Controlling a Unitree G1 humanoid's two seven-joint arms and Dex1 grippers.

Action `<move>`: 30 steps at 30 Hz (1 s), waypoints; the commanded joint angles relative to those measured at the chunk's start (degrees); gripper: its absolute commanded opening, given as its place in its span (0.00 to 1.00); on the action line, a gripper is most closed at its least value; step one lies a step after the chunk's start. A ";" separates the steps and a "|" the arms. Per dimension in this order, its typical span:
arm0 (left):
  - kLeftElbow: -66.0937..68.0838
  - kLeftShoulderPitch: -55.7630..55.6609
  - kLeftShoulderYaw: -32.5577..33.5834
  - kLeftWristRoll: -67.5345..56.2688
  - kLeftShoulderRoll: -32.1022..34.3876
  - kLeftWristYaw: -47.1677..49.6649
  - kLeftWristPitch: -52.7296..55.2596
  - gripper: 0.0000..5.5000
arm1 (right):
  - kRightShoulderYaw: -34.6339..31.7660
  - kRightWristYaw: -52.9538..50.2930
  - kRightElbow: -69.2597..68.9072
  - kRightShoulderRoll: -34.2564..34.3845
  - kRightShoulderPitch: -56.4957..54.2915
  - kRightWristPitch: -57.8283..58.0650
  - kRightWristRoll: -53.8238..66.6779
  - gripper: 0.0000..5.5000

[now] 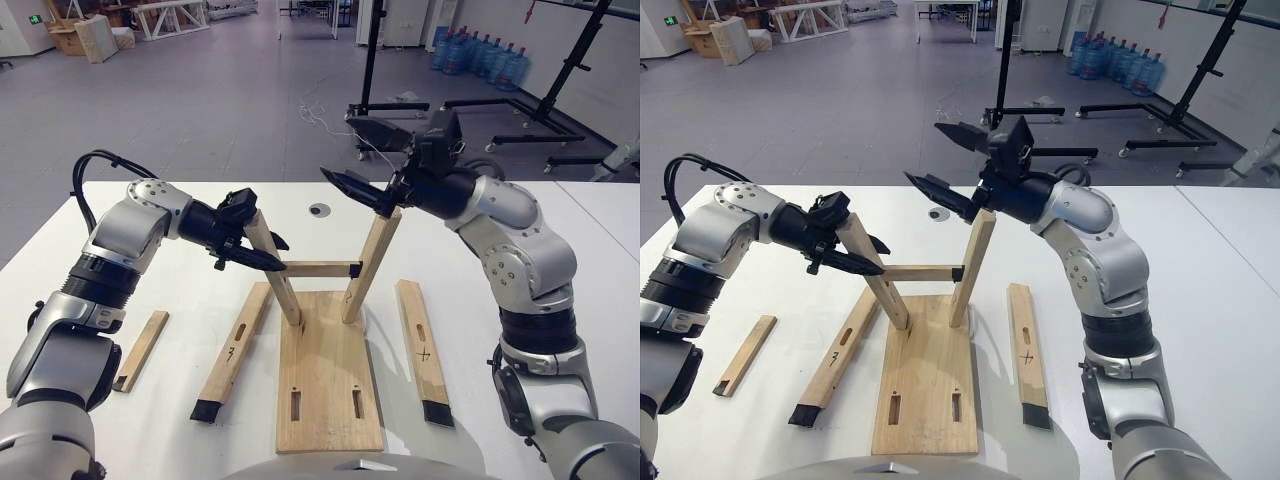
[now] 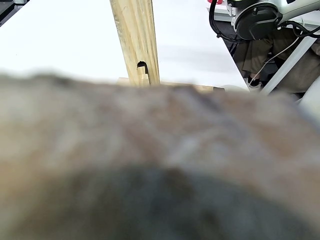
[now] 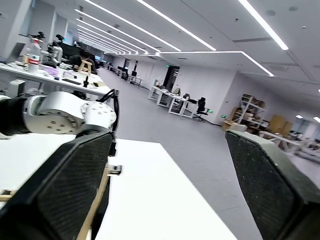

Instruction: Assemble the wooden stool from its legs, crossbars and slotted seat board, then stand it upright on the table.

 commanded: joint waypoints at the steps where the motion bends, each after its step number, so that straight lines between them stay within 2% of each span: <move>1: 1.79 6.10 -6.64 6.17 -0.35 0.01 0.91 0.37 | 6.95 -5.20 -3.70 -0.91 1.33 -1.70 -11.49 0.75; 6: 1.54 5.82 -7.12 6.29 -0.08 -0.41 1.01 0.37 | 22.49 -16.64 -5.42 -1.24 8.79 -1.04 -36.17 0.75; 8: 1.57 5.54 -7.53 6.32 -0.19 -0.61 1.10 0.37 | 27.75 -17.36 -3.61 -1.96 10.93 0.99 -42.91 0.75; 13: 2.70 4.03 -8.81 6.71 -1.07 -0.81 0.97 0.37 | 36.43 -7.50 3.31 -1.97 9.92 5.66 -45.74 0.75; 18: 4.56 1.81 -10.22 7.44 -2.62 -1.25 0.08 0.37 | 38.44 0.35 4.03 -4.26 9.95 7.62 -45.29 0.75; 22: 4.76 1.97 -10.37 7.70 -2.37 -1.42 -0.35 0.37 | 33.47 -2.61 3.08 -2.23 9.15 4.47 -43.74 0.75; 24: 4.63 2.52 -10.19 7.66 -1.88 -1.28 -0.58 0.37 | 25.29 -5.41 2.27 -0.02 6.94 1.11 -39.37 0.75; 27: 4.48 2.64 -9.78 7.56 -1.52 -0.99 -0.47 0.37 | 11.45 -4.18 1.05 0.64 1.87 -3.21 -28.61 0.75; 30: 4.86 1.91 -9.42 7.47 -1.82 -0.79 -0.53 0.37 | -6.28 0.85 2.60 0.23 -4.66 1.46 -7.36 0.75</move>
